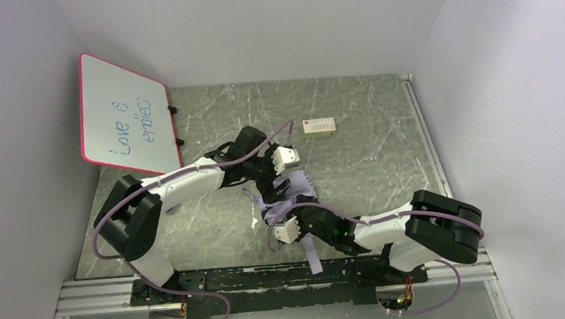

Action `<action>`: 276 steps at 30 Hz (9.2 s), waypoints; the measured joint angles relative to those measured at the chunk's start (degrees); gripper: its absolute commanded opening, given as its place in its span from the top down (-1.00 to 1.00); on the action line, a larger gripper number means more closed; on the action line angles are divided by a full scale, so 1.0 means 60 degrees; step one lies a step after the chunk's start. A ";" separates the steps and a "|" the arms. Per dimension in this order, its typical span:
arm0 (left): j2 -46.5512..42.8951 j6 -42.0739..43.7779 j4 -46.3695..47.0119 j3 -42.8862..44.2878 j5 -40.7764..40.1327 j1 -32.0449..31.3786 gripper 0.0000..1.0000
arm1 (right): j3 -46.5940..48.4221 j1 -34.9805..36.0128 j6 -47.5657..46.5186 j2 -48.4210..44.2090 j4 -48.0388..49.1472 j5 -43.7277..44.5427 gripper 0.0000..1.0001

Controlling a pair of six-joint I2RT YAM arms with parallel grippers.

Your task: Put away the umbrella

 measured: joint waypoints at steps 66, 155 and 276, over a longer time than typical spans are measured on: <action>0.0834 0.1792 0.1086 -0.0841 -0.3719 -0.1552 0.64 | 0.2437 0.0364 0.7490 -0.9402 -0.6597 0.0186 -0.29; 0.1541 0.7315 1.0393 -0.4787 -0.8797 -0.3391 -0.65 | 0.9202 -0.5632 0.3096 0.4546 -1.0914 -0.8153 0.09; 0.2922 0.2590 -0.3734 0.2102 0.1235 0.0284 0.82 | 0.1949 0.1869 0.4164 0.2284 -0.1162 0.4029 0.27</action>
